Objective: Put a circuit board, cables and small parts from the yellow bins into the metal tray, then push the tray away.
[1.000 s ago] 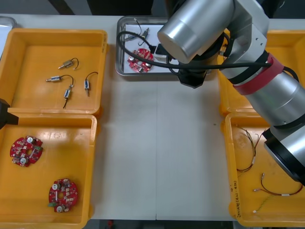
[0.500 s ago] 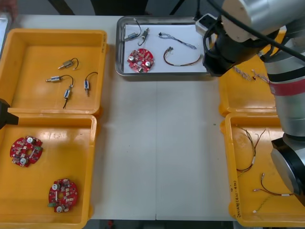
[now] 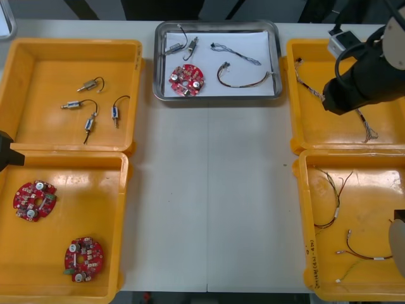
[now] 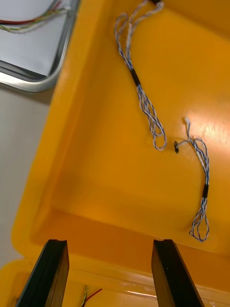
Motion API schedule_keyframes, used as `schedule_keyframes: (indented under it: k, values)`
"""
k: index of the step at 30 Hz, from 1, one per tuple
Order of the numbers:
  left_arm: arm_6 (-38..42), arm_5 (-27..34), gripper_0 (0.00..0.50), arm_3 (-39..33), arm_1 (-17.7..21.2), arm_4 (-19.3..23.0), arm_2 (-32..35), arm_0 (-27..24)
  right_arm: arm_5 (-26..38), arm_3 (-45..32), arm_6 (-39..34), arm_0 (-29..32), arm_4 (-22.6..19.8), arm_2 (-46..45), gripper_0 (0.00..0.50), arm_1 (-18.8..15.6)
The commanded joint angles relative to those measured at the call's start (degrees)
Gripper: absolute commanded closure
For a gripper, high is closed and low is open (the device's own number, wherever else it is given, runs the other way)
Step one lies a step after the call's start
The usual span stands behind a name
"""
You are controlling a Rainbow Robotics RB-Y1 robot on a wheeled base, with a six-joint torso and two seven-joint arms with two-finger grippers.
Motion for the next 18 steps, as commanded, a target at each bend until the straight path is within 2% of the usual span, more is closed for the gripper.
schedule_keyframes:
  k: [1, 18]
  values:
    - [2.9, 0.4, 0.000, -1.7, 2.2, 0.4, -0.2, 0.8, 0.2, -2.3, -0.8, 3.6, -1.2, -5.9, 0.000, -3.3]
    - [2.9, 0.4, 0.000, -1.7, 2.2, 0.4, -0.2, 0.8, 0.2, -6.4, -0.2, 12.9, -3.1, -12.8, 0.000, -4.4]
